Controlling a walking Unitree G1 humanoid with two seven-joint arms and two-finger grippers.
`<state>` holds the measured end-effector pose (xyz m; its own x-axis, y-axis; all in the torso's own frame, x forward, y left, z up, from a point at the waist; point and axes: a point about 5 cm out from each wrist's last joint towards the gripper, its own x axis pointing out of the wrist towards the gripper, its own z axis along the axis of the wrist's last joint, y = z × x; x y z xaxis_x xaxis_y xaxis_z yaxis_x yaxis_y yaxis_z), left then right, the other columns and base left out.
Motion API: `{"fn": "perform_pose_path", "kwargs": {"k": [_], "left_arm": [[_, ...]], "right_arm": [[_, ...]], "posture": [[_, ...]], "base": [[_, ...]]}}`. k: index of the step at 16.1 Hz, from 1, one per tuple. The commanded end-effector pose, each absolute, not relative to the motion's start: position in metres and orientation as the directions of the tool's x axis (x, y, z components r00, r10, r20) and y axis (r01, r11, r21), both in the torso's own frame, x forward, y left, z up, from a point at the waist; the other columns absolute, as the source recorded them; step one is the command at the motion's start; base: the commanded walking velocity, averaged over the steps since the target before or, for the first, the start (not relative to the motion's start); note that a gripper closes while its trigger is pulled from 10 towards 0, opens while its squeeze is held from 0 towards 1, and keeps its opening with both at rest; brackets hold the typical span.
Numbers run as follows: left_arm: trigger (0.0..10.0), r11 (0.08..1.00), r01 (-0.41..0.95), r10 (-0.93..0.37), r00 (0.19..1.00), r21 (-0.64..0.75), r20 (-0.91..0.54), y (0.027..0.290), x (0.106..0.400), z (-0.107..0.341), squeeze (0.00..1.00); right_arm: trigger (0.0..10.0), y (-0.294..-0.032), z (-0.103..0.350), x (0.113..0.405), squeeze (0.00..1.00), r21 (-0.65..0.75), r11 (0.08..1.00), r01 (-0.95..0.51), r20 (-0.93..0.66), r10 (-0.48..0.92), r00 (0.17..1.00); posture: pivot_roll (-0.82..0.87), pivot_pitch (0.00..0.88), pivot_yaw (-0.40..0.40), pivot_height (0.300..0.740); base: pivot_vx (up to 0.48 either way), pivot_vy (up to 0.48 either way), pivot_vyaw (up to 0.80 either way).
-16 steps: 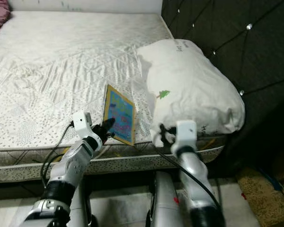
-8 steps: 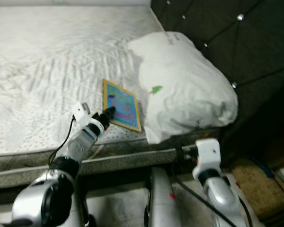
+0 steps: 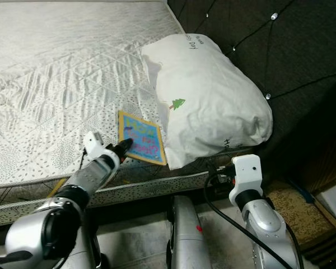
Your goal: Clean up the room
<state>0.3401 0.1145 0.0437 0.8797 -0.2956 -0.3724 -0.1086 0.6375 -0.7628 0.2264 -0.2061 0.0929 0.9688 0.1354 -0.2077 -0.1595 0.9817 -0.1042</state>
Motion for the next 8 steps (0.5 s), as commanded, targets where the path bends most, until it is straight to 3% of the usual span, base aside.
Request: {"fn": "perform_pose_path", "kwargs": {"k": [1,4,5,6,7,8], "left_arm": [[10.0,0.668,-0.097,-0.287,0.881,-0.738,-0.376,0.117,0.344,0.047,0.00],[10.0,0.716,-0.100,-0.215,0.910,-0.691,-0.355,0.136,0.354,0.059,0.00],[10.0,0.747,-0.093,-0.203,0.911,-0.659,-0.359,0.142,0.356,0.061,0.16],[10.0,0.771,-0.084,-0.204,0.906,-0.631,-0.371,0.147,0.356,0.062,0.54],[10.0,0.782,-0.086,-0.201,0.903,-0.618,-0.380,0.149,0.355,0.061,0.81],[10.0,0.788,-0.088,-0.202,0.898,-0.610,-0.390,0.150,0.354,0.059,1.00]], "right_arm": [[10.0,-0.213,0.098,0.226,0.00,-0.122,0.983,-0.139,-0.199,0.113,0.973],[10.0,-0.216,0.096,0.223,0.00,-0.129,0.983,-0.132,-0.213,0.102,0.972],[10.0,-0.213,0.096,0.224,0.00,-0.127,0.982,-0.137,-0.213,0.108,0.971],[10.0,-0.212,0.096,0.225,0.00,-0.128,0.982,-0.140,-0.212,0.111,0.971],[10.0,-0.213,0.097,0.225,0.00,-0.128,0.982,-0.140,-0.212,0.111,0.971],[10.0,-0.213,0.097,0.227,0.00,-0.130,0.982,-0.140,-0.210,0.110,0.971]], "posture": [[-0.26,0.077,-0.078,0.554],[-0.26,0.071,-0.082,0.554],[-0.26,0.069,-0.083,0.554],[-0.27,0.064,-0.083,0.554],[-0.27,0.064,-0.083,0.554],[-0.27,0.061,-0.083,0.554]], "base": [[0.000,0.000,0.00],[0.000,0.000,0.00],[0.000,0.000,0.00],[0.000,0.000,0.00],[0.000,0.000,0.00],[0.000,0.000,0.00]]}}
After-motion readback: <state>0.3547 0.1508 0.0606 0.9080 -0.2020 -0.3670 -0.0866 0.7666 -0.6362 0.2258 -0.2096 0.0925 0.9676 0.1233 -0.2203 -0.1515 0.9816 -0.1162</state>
